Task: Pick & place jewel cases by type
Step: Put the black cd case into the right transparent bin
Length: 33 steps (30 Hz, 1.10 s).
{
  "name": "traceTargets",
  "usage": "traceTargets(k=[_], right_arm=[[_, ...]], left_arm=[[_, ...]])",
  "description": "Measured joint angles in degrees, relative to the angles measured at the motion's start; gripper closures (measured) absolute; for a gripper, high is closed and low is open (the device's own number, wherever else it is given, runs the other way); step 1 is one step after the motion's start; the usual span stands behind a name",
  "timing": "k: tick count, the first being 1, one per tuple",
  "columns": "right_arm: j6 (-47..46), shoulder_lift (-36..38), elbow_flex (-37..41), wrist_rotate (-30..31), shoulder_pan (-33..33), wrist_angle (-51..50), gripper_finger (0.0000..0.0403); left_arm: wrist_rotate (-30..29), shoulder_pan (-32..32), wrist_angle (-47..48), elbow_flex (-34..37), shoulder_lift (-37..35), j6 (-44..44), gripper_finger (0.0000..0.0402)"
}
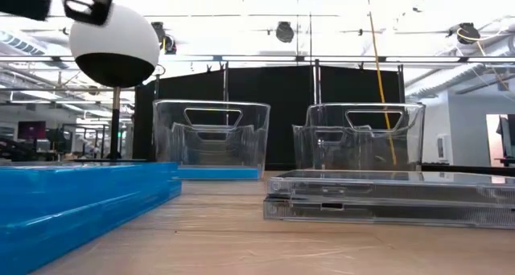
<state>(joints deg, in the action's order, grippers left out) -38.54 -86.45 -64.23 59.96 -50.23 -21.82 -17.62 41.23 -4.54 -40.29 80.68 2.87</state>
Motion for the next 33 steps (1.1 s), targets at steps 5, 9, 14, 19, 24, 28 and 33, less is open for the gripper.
traceTargets(k=[5, 9, 14, 19, 24, 28, 33], right_arm=[[1.98, 10.7, 0.0, -5.94, 7.27, -15.98, 0.0381], [7.22, 19.26, 0.0, -10.79, 14.08, -23.52, 0.0381], [15.75, 29.1, 0.46, -17.06, 23.2, -24.93, 0.0381], [21.75, 35.54, 2.14, -27.68, 33.94, -23.55, 0.0381], [27.75, 35.83, 4.3, -40.7, 45.49, -22.74, 0.0381], [35.55, 33.9, 8.27, -52.0, 53.67, -16.63, 0.0381], [39.2, 33.83, 15.14, -62.01, 63.93, -9.52, 0.0381]], left_arm=[[4.77, -6.28, -7.3, 7.14, -3.36, 5.21, 0.0396], [6.72, -10.5, -7.95, 8.82, -3.75, 6.81, 0.0394], [7.34, -13.3, -7.58, 8.94, -3.76, 9.88, 0.0376], [7.16, -14.49, -7.62, 8.94, -3.73, 12.54, 0.038], [7.09, -14.96, -7.57, 8.94, -3.73, 13.46, 0.0393], [7.12, -14.9, -7.62, 8.91, -3.73, 14.92, 0.0397], [7.1, -14.93, -7.56, 8.91, -3.73, 15.3, 0.0383]])
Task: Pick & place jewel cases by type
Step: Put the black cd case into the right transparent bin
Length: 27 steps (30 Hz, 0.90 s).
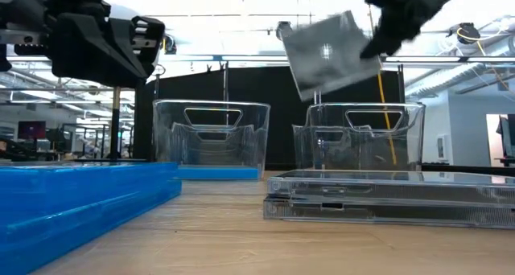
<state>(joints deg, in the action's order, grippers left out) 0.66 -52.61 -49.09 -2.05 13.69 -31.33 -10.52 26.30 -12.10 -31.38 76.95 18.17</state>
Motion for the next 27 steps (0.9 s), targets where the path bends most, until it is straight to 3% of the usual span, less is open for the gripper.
traceTargets(k=[5, 11, 16, 20, 27], right_arm=[[-1.23, 0.35, 6.23, -11.17, 10.74, 1.9, 0.0381], [-6.35, -1.77, 8.96, -20.32, 18.8, 2.28, 0.0381], [-12.16, -5.97, 9.04, -25.2, 19.78, 2.45, 0.0381], [-17.01, -10.03, 9.04, -25.62, 19.74, 2.3, 0.0381], [-24.77, -14.42, 9.04, -29.49, 19.84, 3.3, 0.0381]], left_arm=[[-0.61, 0.02, 0.57, -0.02, 0.0, 0.16, 0.0382], [-2.45, 0.02, 0.94, -0.02, 0.0, -0.99, 0.0397], [-2.87, 0.02, 1.51, -0.02, 0.0, -1.35, 0.0389], [-3.06, 0.02, 1.57, -0.02, 0.0, -1.72, 0.0376], [-3.06, 0.02, 2.38, -0.07, 0.0, -2.6, 0.0388]])
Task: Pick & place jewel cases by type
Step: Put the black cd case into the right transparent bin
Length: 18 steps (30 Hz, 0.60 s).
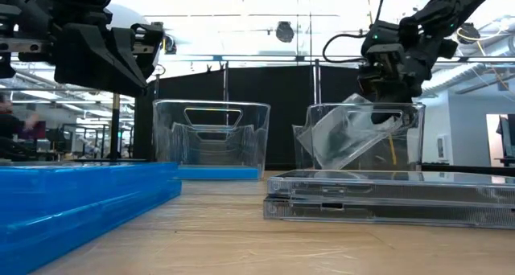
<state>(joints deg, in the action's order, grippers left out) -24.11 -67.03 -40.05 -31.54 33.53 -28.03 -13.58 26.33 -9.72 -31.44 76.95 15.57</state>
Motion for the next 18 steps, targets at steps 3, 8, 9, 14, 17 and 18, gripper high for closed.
traceTargets(k=[3, 8, 9, 14, 17, 18], right_arm=[[-3.88, -0.35, 0.0, -0.42, 0.25, 0.37, 0.0381], [-10.56, -0.35, 0.0, -3.09, 1.57, 0.04, 0.0381], [-11.6, -0.36, 0.0, -3.16, 1.7, -0.03, 0.0381], [-14.77, -0.34, 0.0, -3.6, 1.71, -1.03, 0.0381], [-14.82, -0.34, 0.0, -4.66, 1.69, -1.98, 0.0381], [-14.64, -0.34, 0.0, -4.64, 1.69, -2.18, 0.0381]], left_arm=[[-0.02, 0.0, 0.7, 0.0, 0.0, -0.26, 0.0396], [-0.02, 0.0, 0.85, 0.0, 0.0, -0.28, 0.0392], [-0.02, 0.0, 0.91, 0.0, 0.0, -0.28, 0.0388], [-0.01, 0.0, 1.01, 0.0, 0.0, -0.68, 0.0375], [-0.01, 0.0, 1.15, 0.0, 0.0, -0.68, 0.0378], [-0.01, 0.0, 1.27, 0.0, 0.0, -0.68, 0.0381]])
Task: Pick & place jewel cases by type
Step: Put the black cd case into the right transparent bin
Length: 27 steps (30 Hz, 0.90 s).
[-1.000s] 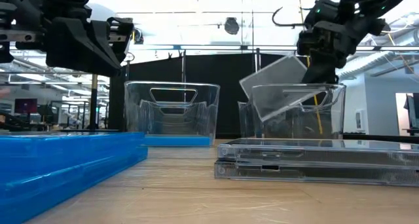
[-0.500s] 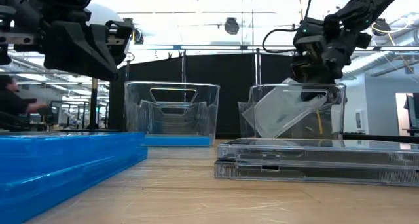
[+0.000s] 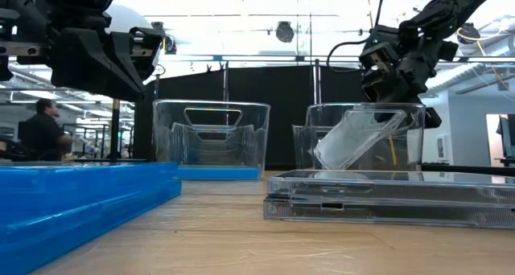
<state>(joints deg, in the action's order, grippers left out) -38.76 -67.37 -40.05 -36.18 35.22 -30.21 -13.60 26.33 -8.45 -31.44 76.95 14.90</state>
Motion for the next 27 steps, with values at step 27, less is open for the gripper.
traceTargets(k=[27], right_arm=[[0.36, -0.85, -0.07, 2.27, -0.02, -0.05, 0.0314]], left_arm=[[-0.01, 0.0, 0.16, 0.0, 0.0, -0.4, 0.0376]])
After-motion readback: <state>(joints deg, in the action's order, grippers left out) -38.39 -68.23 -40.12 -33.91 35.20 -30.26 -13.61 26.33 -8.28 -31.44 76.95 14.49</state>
